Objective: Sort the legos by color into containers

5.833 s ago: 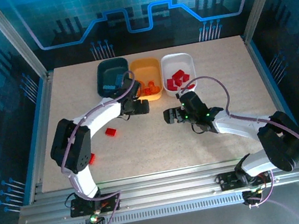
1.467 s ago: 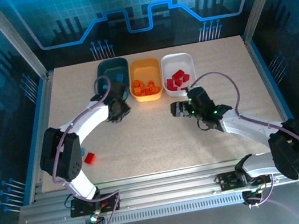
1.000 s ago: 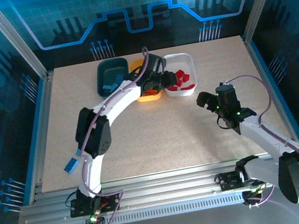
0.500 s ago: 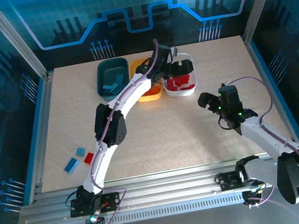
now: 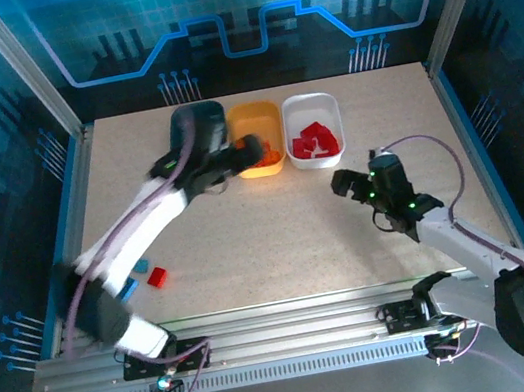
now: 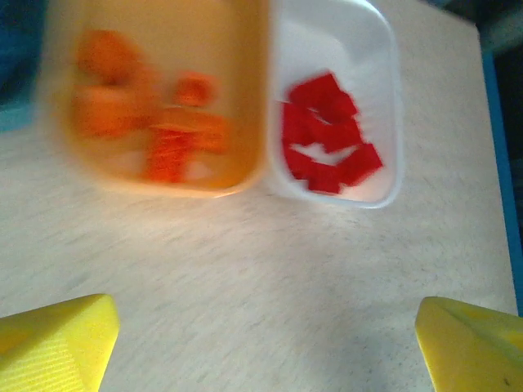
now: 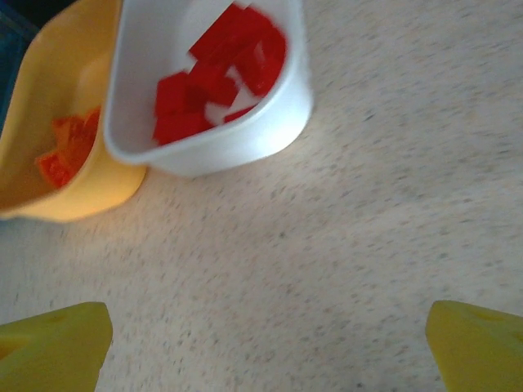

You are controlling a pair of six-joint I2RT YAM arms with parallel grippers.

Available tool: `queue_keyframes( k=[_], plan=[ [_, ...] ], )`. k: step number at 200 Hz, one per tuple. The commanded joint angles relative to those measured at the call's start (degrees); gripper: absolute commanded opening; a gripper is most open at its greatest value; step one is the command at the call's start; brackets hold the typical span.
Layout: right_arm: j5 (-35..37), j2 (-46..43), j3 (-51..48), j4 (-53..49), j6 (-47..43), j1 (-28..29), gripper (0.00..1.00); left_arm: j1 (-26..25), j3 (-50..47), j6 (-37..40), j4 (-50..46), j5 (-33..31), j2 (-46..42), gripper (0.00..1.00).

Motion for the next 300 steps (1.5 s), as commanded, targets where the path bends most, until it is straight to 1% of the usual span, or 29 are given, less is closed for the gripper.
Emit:
queue_keyframes(
  k=[1, 20, 32, 40, 51, 59, 69, 75, 107, 128, 154, 179, 227, 256, 267, 300],
  plan=[
    [2.7, 2.1, 2.2, 1.1, -2.4, 2.9, 1.0, 10.6, -17.0, -15.4, -11.9, -4.3, -12.1, 0.94],
    [1.5, 3.5, 2.6, 1.6, -2.0, 3.6, 1.0, 22.3, -28.2, -16.9, -16.4, 0.2, -22.4, 0.94],
    [0.9, 3.9, 2.7, 1.9, -1.9, 4.0, 1.0, 28.0, -33.0, -17.7, -17.6, 2.8, -26.6, 0.93],
    [0.8, 4.0, 2.8, 2.1, -1.9, 4.3, 1.0, 30.2, -35.1, -18.7, -17.4, 4.4, -28.1, 0.93],
    [0.7, 4.2, 2.8, 2.3, -2.0, 4.7, 1.0, 31.5, -36.9, -20.7, -17.1, 3.9, -28.5, 0.94],
    [0.8, 4.5, 2.9, 2.4, -2.1, 4.9, 1.0, 32.7, -37.9, -21.9, -16.8, 4.0, -27.6, 0.95],
    [1.0, 4.6, 3.0, 2.2, -2.3, 5.1, 1.0, 34.1, -38.3, -22.4, -15.2, 6.5, -25.3, 0.96],
    [1.2, 4.6, 3.0, 2.1, -2.4, 5.1, 1.0, 34.3, -38.0, -22.1, -14.5, 7.1, -23.5, 0.97],
    [1.4, 4.3, 3.1, 1.8, -2.7, 5.1, 1.0, 35.5, -35.2, -18.8, -13.1, 5.2, -12.5, 0.97],
    [1.4, 4.2, 3.2, 1.6, -2.8, 5.1, 1.0, 36.2, -35.8, -18.2, -10.8, 5.7, -8.9, 0.96],
    [1.6, 4.1, 3.3, 1.5, -2.9, 5.1, 1.0, 36.4, -38.5, -18.8, -6.7, 3.9, -8.3, 0.92],
    [1.7, 4.3, 3.4, 1.4, -2.9, 5.1, 1.0, 36.6, -39.0, -17.7, -6.1, 2.5, -7.3, 0.89],
    [1.5, 4.8, 3.5, 1.4, -2.9, 5.1, 1.0, 37.0, -38.5, -14.4, -5.7, 3.3, -5.9, 0.89],
    [1.6, 5.0, 3.7, 1.1, -3.0, 5.1, 1.0, 37.0, -39.1, -14.6, -6.1, 3.2, -4.7, 0.87],
    [1.6, 4.8, 3.7, 1.1, -3.0, 5.1, 1.0, 37.0, -40.4, -15.7, -5.1, 3.0, -4.8, 0.85],
    [1.6, 4.4, 3.6, 1.0, -3.0, 5.1, 1.0, 37.1, -42.3, -17.2, -2.5, 1.6, -4.9, 0.73]
  ],
)
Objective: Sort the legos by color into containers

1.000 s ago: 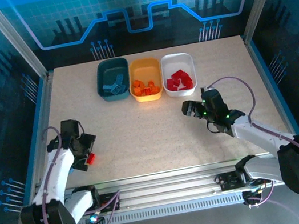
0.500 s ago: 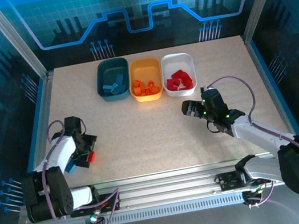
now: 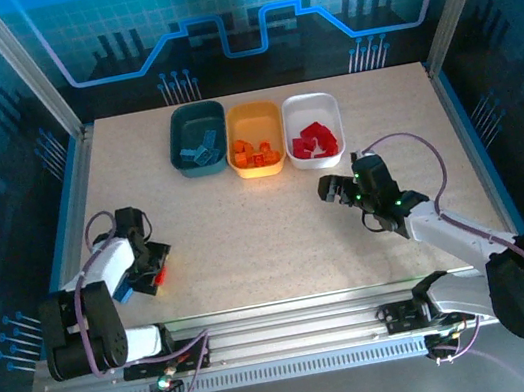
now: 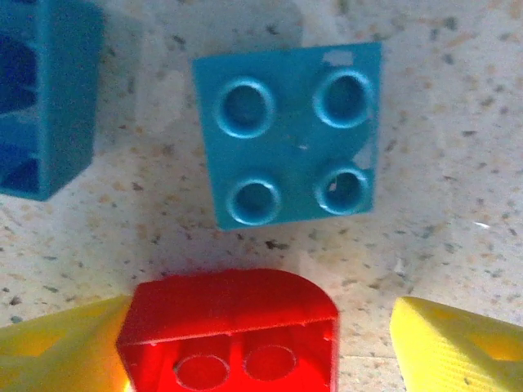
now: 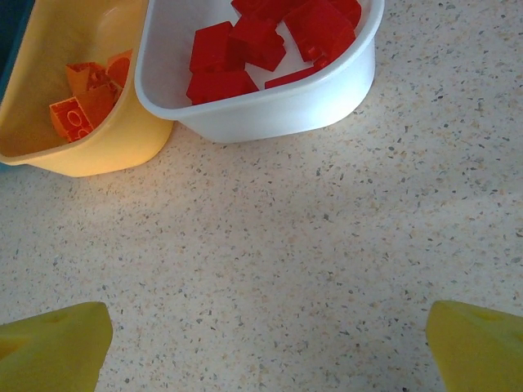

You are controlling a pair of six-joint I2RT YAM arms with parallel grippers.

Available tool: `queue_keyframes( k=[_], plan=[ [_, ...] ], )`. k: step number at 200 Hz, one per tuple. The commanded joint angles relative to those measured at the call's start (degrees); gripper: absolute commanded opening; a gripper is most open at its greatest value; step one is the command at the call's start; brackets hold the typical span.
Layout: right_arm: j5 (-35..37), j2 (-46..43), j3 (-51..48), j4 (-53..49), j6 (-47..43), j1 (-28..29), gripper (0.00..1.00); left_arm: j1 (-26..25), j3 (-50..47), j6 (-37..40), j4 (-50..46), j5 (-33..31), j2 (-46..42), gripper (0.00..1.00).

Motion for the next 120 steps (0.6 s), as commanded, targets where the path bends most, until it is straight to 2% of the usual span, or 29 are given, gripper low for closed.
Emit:
queue_keyframes(
  k=[1, 43, 68, 96, 120],
  plan=[
    [1.2, -0.5, 1.6, -0.1, -0.9, 0.7, 1.0, 0.6, -2.1, -0.9, 2.0, -1.5, 0.5, 0.73],
    [1.4, -1.3, 1.3, -0.2, -0.9, 0.7, 1.0, 0.6, -0.9, 1.0, 2.2, -2.7, -0.1, 0.6],
    [1.6, -1.6, 1.2, -0.2, -0.9, 0.7, 1.0, -1.4, 0.4, 1.5, 1.1, -3.3, -3.1, 0.57],
    [2.7, -1.7, 1.2, -0.5, -0.8, 0.6, 1.0, -8.3, 3.9, 0.1, 0.4, -3.3, -6.7, 0.5],
    [3.5, -2.5, 0.6, -0.7, -0.4, -0.1, 1.0, -17.8, 11.1, -0.8, 0.4, -5.2, -5.2, 0.49]
  ],
)
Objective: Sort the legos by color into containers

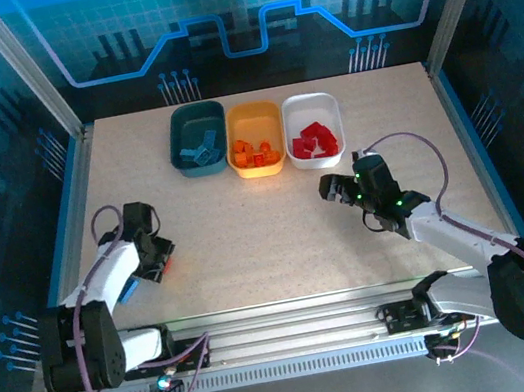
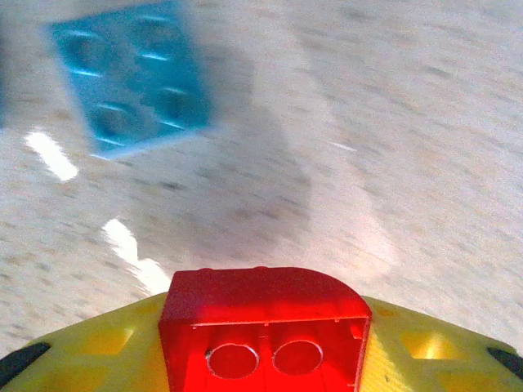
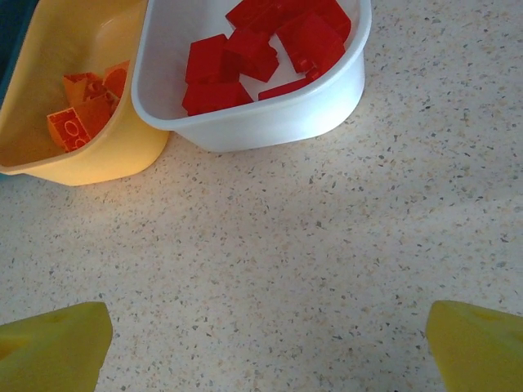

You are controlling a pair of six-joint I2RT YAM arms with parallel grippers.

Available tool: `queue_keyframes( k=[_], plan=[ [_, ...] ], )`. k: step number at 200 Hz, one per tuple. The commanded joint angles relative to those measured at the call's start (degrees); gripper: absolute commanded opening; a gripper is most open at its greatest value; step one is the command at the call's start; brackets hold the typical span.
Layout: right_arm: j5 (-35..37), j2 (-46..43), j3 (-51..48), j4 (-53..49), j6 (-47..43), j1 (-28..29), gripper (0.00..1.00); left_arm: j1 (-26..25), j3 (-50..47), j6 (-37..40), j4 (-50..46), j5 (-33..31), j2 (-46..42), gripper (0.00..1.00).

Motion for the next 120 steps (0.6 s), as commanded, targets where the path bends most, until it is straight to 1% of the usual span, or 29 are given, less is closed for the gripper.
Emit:
queue_keyframes(
  k=[1, 17, 35, 53, 66, 89, 102, 120],
  plan=[
    [2.0, -1.7, 0.6, -0.5, -0.5, -0.1, 1.0, -7.8, 8.0, -0.7, 0.8, -2.3, 0.3, 0.49],
    [2.0, -2.1, 0.3, -0.3, 0.0, -0.6, 1.0, -12.8, 14.9, -0.5, 0.9, -2.2, 4.5, 0.49],
    [1.9, -2.3, -0.1, -0.5, 0.3, -1.4, 1.0, -18.7, 22.9, 0.3, 4.4, -1.3, 10.8, 0.47],
    [3.2, -2.0, -0.1, -2.0, 1.8, -2.4, 1.0, -23.5, 34.7, 3.0, 6.2, 0.6, 21.0, 0.47],
    [2.8, -2.1, -0.9, -2.3, 3.6, -4.4, 1.0, -26.2, 43.7, 5.5, 8.2, 3.8, 29.0, 0.47],
    [0.3, -3.1, -3.2, -0.6, 5.7, -7.9, 1.0, -28.9, 57.9, 9.1, 13.1, 9.6, 41.5, 0.44],
    [0.0, -3.9, -3.5, -0.1, 5.5, -8.3, 1.0, -29.4, 63.6, 10.1, 16.2, 11.8, 46.6, 0.44],
    [0.6, -4.3, -3.6, -0.2, 5.3, -8.3, 1.0, -29.4, 73.0, 11.1, 15.8, 14.0, 54.3, 0.46]
  ],
)
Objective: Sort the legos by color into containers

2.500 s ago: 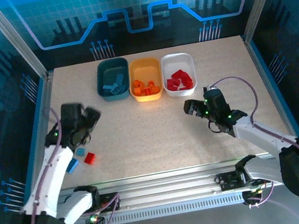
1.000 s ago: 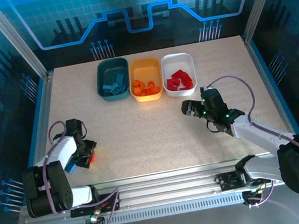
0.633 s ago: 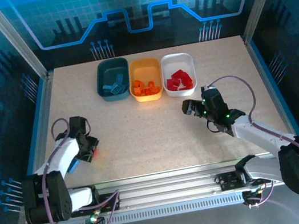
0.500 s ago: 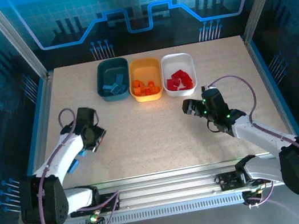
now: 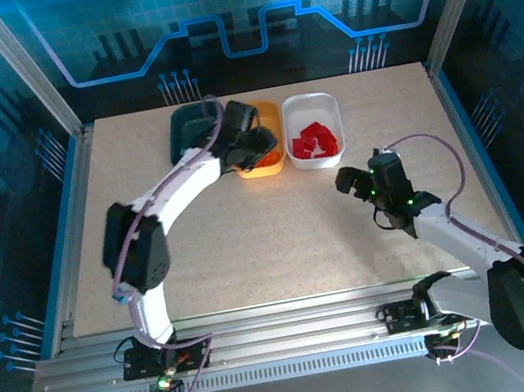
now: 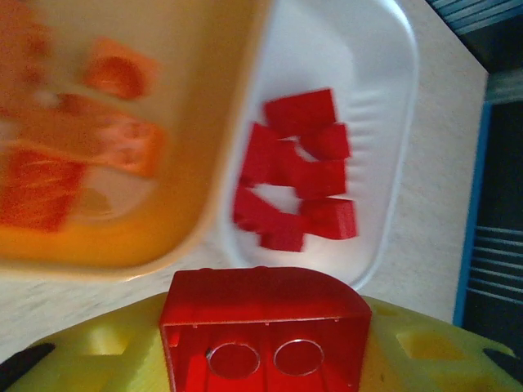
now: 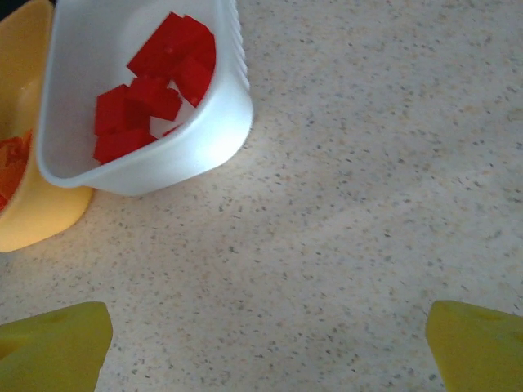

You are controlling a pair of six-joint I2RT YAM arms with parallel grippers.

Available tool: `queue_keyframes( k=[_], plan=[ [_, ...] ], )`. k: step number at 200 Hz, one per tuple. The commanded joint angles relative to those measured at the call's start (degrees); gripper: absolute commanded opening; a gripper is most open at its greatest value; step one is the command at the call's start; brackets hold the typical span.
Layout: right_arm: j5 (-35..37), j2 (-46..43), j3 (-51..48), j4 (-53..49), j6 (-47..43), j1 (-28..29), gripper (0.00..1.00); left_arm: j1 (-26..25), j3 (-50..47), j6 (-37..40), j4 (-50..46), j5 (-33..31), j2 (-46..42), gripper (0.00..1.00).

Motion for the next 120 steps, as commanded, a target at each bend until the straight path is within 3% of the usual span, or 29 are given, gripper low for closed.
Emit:
queue_keyframes(
  k=[1, 49, 78, 90, 120],
  plan=[
    [-0.4, -1.5, -0.5, 0.7, 1.2, -0.4, 1.0, 0.2, 10.7, 3.9, 2.0, 5.7, 7.8, 0.46],
    [-0.6, -0.7, -0.5, 1.4, 1.0, -0.5, 1.0, 0.2, 32.7, 5.6, -2.6, 13.4, 24.0, 0.47],
    [-0.7, -1.0, -0.5, 1.4, 0.7, -0.5, 1.0, 0.5, 34.4, 6.1, -2.7, 14.7, 25.4, 0.73],
    [-0.8, -1.1, -0.5, 1.5, 0.7, -0.5, 1.0, 0.6, 33.8, 7.6, -2.8, 15.0, 23.8, 0.89],
    [-1.8, -1.3, -0.4, 1.9, 0.5, -0.4, 1.0, 0.8, 24.5, 11.9, -2.0, 14.2, 12.4, 0.94]
  ],
)
